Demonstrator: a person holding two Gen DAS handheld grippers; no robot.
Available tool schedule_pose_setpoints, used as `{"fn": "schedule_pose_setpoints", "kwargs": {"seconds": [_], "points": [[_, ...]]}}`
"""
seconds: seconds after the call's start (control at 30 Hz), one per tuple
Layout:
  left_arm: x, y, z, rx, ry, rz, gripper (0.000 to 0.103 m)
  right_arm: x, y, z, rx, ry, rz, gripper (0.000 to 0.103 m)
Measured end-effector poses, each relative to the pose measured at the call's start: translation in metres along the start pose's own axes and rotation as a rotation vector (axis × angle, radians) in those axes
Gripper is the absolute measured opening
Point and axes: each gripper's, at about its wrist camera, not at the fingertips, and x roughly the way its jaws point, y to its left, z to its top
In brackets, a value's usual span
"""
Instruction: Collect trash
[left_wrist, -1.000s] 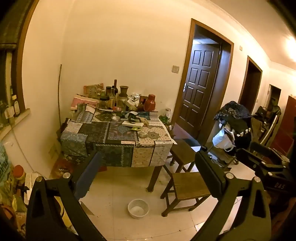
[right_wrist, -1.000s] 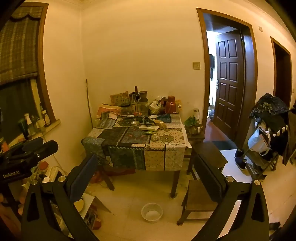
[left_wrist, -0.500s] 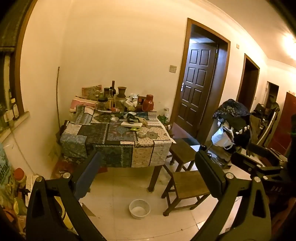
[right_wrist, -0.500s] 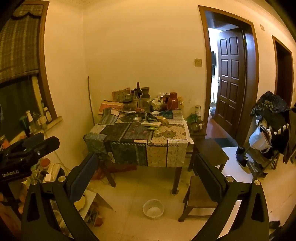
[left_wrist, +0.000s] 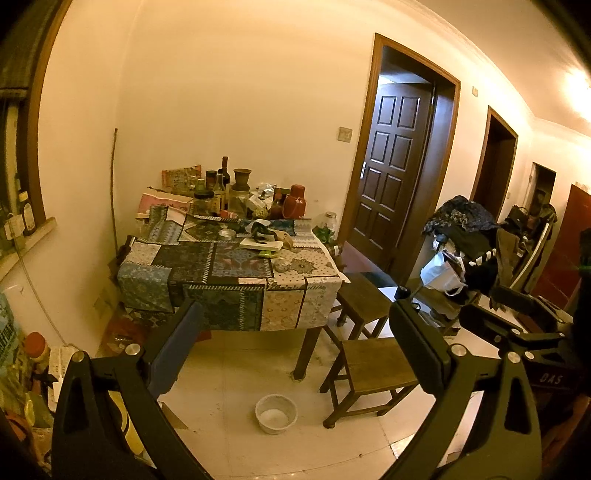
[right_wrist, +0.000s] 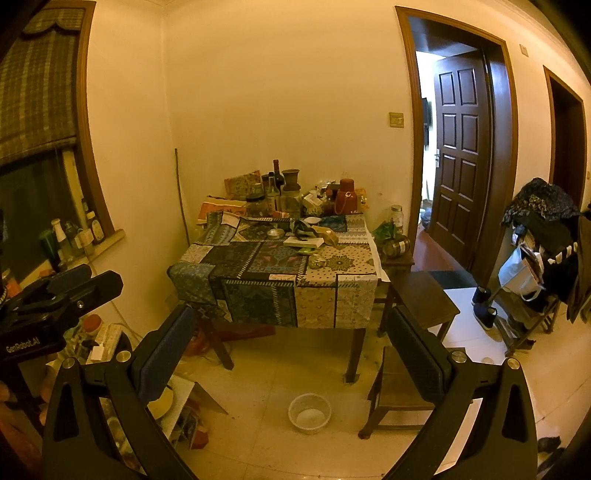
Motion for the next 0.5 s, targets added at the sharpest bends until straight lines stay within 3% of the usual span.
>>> {"fn": "schedule_pose_setpoints", "kwargs": {"seconds": [0.5], "points": [[0.0075,0.0017,-0.0061,0.013,0.007,-0.004,0.101,0.0037,0.0005,-0.0002,-0.002,0.005,-0.005,0.103]]}}
